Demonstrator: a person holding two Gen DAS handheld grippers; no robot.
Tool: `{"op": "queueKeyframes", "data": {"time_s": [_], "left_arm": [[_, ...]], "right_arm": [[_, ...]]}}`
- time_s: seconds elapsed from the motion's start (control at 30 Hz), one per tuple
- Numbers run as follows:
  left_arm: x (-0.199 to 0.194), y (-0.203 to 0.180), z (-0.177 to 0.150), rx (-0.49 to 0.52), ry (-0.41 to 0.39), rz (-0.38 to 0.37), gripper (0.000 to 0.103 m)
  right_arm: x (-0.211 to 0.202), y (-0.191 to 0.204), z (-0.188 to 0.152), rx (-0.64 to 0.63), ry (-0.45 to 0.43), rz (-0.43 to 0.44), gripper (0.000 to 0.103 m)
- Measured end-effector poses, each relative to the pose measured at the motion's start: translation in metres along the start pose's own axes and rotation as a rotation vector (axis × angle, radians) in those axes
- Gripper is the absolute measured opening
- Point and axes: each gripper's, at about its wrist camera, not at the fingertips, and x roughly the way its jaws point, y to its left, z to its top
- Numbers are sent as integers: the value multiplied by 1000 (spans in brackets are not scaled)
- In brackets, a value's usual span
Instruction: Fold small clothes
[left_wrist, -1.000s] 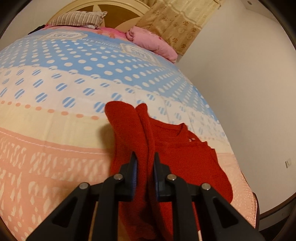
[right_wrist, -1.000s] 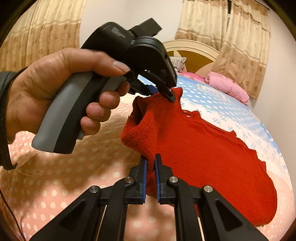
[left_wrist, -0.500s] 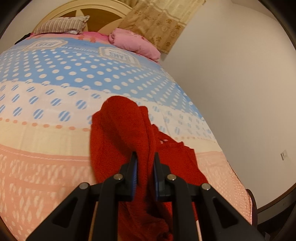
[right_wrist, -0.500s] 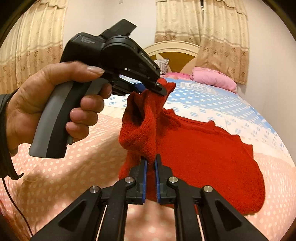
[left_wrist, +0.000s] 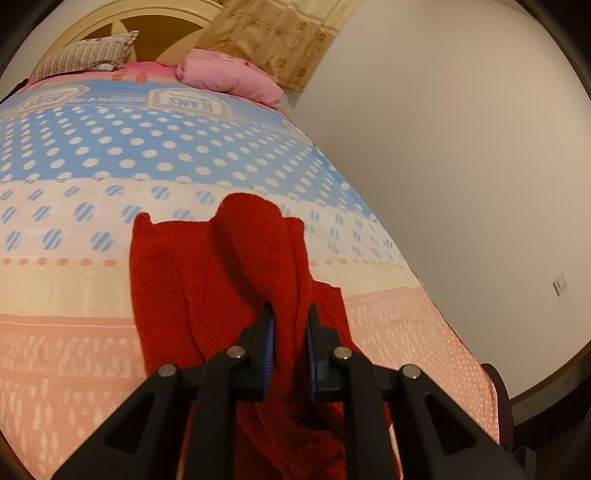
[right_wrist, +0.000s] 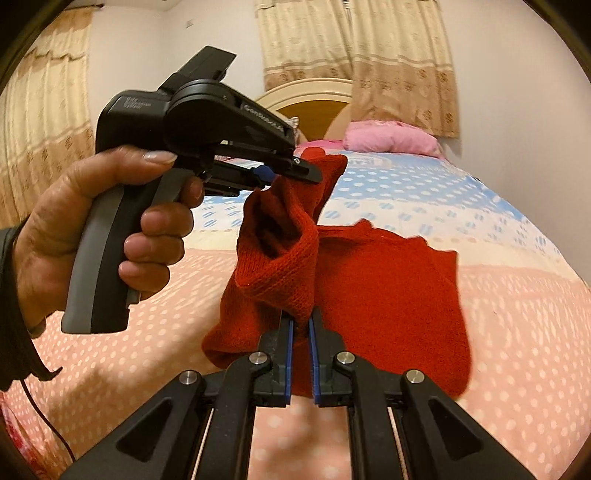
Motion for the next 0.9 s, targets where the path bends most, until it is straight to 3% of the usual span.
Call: {"op": "queueKeyframes", "data": {"time_s": [0.43, 0.53, 0.7, 0.73, 0.8, 0.9], "left_arm": [[55, -44, -21, 94, 78, -15, 15], [54, -59, -29, 152, 53, -1, 18], [23, -75, -49, 271, -12, -14, 33], [12, -76, -59, 324, -30, 18, 38], [-3, -74, -75, 380, -72, 90, 65], [-33, -53, -107, 408, -121, 127, 68]], "right_arm": [[-12, -61, -28, 189, 49, -30, 7], [-10, -74, -36, 253, 68, -39, 7], [-15, -93, -45, 339, 71, -38, 5], [-17, -97, -47, 357, 68, -46, 2], [-21, -104, -50, 391, 63, -50, 2], [-33, -112, -53, 428, 29, -41, 2]]}}
